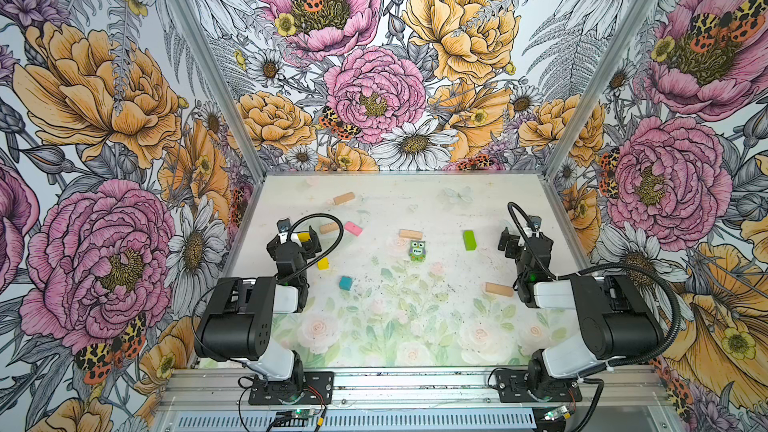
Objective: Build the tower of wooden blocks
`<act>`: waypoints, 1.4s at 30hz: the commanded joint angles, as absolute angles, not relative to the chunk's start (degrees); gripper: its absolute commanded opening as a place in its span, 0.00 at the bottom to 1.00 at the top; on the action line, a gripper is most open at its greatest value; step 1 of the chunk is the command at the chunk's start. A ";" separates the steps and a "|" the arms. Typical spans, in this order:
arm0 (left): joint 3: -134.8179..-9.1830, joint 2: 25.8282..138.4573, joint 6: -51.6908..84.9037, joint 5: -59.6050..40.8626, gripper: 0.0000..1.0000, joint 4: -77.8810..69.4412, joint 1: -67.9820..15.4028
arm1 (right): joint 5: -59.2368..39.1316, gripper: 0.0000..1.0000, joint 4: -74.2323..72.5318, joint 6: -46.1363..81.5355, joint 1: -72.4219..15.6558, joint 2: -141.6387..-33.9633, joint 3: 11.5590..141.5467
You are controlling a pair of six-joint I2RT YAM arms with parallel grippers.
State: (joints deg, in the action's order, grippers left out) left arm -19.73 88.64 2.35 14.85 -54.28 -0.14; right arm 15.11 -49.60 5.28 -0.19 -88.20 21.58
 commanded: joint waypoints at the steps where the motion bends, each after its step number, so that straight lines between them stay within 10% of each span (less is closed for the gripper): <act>1: -20.58 88.85 1.44 13.99 0.99 -55.96 -0.36 | 14.59 1.00 -51.16 6.00 -0.42 -88.04 21.68; 25: -21.07 88.84 0.97 12.48 0.99 -55.10 -0.17 | 14.91 1.00 -51.71 5.69 -0.68 -87.82 21.49; 42: -33.73 69.12 5.53 24.49 0.99 -13.36 -12.20 | 24.97 1.00 18.26 25.00 -9.61 -78.57 57.47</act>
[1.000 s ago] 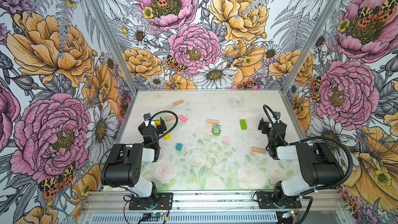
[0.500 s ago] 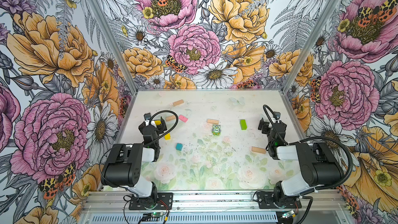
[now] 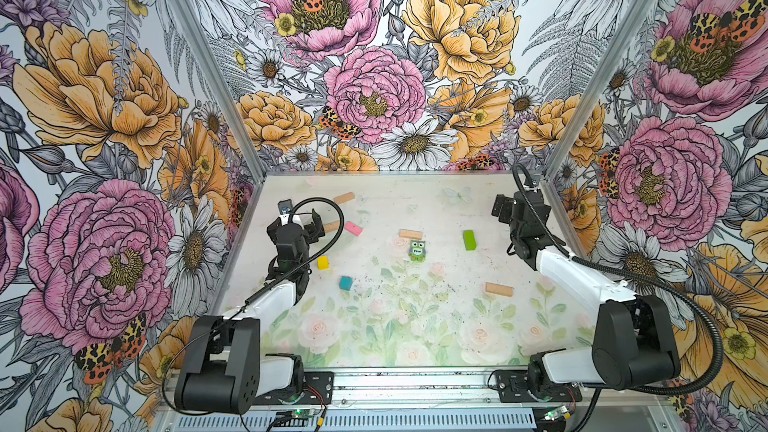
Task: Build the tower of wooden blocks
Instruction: 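Reach the right gripper down over the plain wood bar while the left arm moves forward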
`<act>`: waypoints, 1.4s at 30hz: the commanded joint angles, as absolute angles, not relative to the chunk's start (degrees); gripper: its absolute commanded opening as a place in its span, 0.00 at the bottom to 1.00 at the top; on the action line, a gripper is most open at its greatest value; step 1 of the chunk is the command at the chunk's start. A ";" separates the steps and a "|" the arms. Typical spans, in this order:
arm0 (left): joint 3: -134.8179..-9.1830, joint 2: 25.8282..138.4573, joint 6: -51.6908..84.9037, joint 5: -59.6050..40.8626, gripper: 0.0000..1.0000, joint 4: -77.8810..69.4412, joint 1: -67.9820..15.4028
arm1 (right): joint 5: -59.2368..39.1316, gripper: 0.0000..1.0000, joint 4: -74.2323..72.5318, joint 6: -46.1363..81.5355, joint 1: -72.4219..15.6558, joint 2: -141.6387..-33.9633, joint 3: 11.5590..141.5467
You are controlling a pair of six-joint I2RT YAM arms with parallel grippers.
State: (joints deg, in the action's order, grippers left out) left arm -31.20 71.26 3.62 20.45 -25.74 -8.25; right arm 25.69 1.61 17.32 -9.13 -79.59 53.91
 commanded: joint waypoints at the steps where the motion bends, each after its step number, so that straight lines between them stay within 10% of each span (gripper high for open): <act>1: -35.07 68.18 5.58 25.70 0.99 -10.28 -14.75 | 22.41 1.00 20.85 25.93 -9.75 -78.66 58.88; 19: -43.24 64.48 24.63 33.72 0.99 14.73 -38.55 | 6.41 0.69 34.88 30.15 -14.89 -87.81 64.74; 42: -43.90 67.51 23.14 25.13 0.99 10.55 -45.68 | 6.18 1.00 46.49 40.07 -16.88 -72.86 46.14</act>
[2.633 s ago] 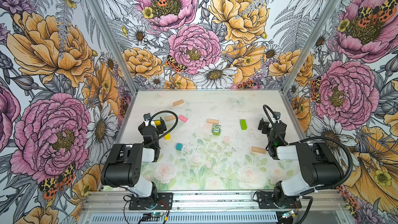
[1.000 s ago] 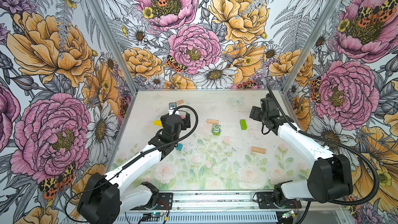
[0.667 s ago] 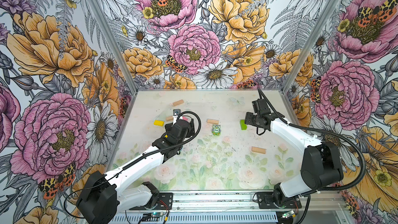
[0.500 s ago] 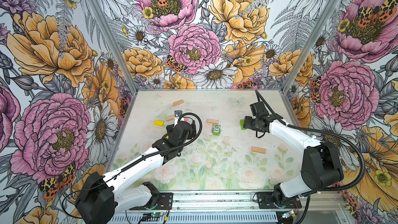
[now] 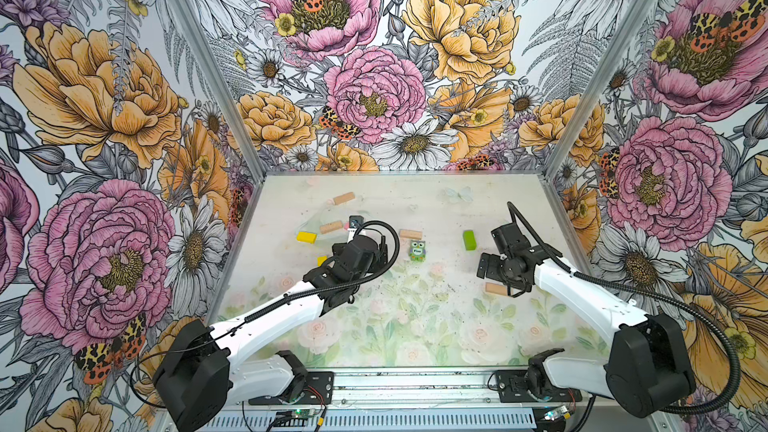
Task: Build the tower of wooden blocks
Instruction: 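Reach the right gripper down over the plain wood bar while the left arm moves forward, then close the right gripper on the plain wood bar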
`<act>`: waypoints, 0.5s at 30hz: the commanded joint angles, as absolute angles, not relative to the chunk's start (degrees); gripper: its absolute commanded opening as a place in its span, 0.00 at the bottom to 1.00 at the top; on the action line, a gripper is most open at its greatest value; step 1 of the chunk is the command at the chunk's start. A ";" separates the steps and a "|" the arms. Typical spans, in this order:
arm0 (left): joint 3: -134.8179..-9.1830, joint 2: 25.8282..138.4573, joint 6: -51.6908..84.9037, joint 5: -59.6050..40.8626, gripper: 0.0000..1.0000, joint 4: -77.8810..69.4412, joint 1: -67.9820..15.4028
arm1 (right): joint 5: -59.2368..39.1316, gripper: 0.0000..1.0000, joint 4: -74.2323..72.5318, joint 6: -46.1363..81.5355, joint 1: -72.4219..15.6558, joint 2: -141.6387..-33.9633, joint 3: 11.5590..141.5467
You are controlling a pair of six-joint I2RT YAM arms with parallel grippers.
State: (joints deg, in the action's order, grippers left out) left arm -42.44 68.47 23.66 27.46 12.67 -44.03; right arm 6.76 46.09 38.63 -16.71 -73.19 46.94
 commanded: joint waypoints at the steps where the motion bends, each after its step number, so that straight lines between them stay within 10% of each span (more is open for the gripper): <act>1: -44.01 67.29 22.88 25.15 0.99 10.55 -46.41 | 5.90 1.00 46.41 40.13 -16.88 -73.20 45.74; 15: -44.16 67.36 22.85 23.98 0.99 8.62 -49.06 | 2.36 1.00 43.86 37.27 -10.95 -77.23 43.26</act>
State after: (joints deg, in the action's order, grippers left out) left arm -42.54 67.59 23.49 25.56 10.24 -48.34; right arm 3.99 45.32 38.33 -11.97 -76.88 43.57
